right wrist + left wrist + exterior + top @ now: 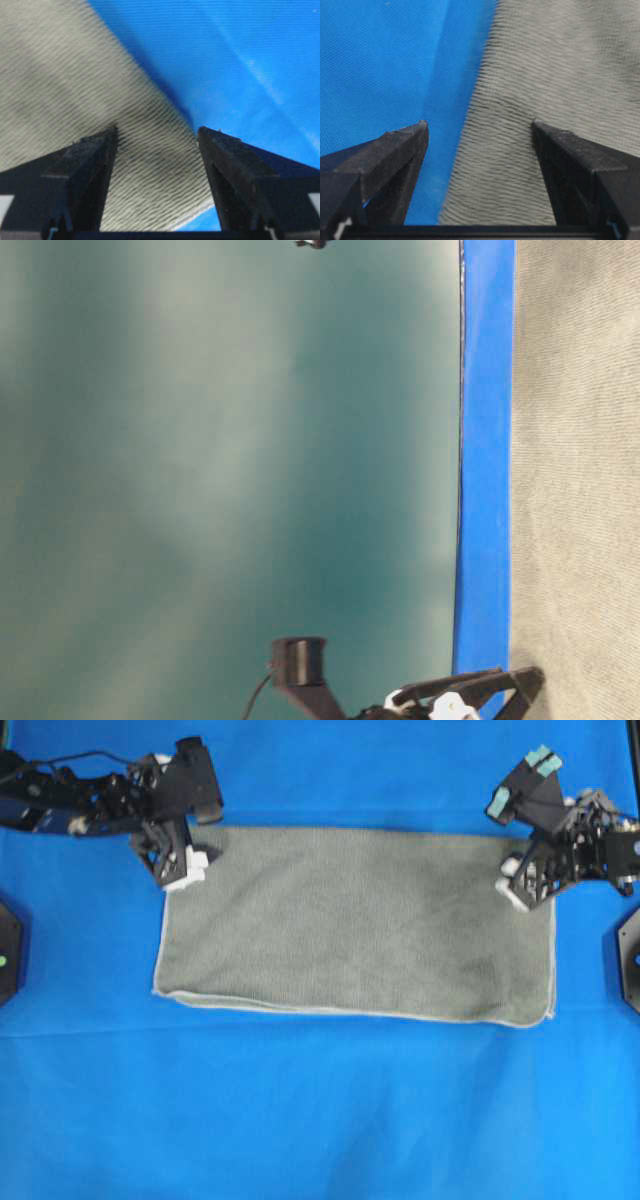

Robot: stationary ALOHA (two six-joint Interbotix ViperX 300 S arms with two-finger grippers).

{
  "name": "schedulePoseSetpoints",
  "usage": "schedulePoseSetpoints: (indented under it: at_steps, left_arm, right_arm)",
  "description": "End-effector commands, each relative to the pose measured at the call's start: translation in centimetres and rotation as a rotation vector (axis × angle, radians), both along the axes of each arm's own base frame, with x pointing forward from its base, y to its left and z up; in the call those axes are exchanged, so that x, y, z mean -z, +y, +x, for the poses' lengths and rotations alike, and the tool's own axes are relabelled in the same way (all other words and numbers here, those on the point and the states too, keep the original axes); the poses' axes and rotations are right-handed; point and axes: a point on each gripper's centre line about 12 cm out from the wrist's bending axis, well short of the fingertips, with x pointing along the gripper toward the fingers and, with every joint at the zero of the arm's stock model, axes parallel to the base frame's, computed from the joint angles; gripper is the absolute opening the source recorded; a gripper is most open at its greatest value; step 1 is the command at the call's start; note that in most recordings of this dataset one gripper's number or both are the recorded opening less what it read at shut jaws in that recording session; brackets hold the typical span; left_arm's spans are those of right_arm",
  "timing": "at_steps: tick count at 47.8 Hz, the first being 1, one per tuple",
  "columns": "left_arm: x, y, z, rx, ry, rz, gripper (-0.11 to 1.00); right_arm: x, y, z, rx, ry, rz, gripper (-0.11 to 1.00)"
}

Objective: Fold a large towel.
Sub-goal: 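Move both grippers to the towel's top corners and grasp them, then drag and rotate the towel with both grippers into a vertical strip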

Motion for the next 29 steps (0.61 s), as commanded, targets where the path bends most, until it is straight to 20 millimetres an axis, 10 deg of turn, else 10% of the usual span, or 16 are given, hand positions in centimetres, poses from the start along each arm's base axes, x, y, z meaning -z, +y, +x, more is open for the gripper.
schedulePoseSetpoints:
  at_steps: [1,10,17,20,29]
  left_arm:
    - [-0.4,0.5,0.6,0.020,-0.009,0.026,0.75]
    - [0.2,-0.5,0.4,0.057,0.055,0.002,0.41]
    - [0.3,-0.8,-0.1,0.058,0.103,-0.028,0.05]
    - [0.0,-0.8,-0.2,0.056,0.110,-0.034,0.02]
    - [-3.3,-1.1,-0.3,0.048,0.093,-0.040,0.02]
  right_arm:
    - [0.0,-0.5,0.4,-0.009,-0.013,-0.008,0.64]
    - [0.7,-0.4,0.5,-0.023,-0.006,0.007,0.58]
    - [0.4,-0.3,0.8,-0.036,-0.046,0.009,0.19]
    - [0.2,-0.2,1.0,-0.044,-0.068,0.009,0.04]
    - [-2.5,-0.1,1.8,-0.057,-0.162,-0.034,0.03]
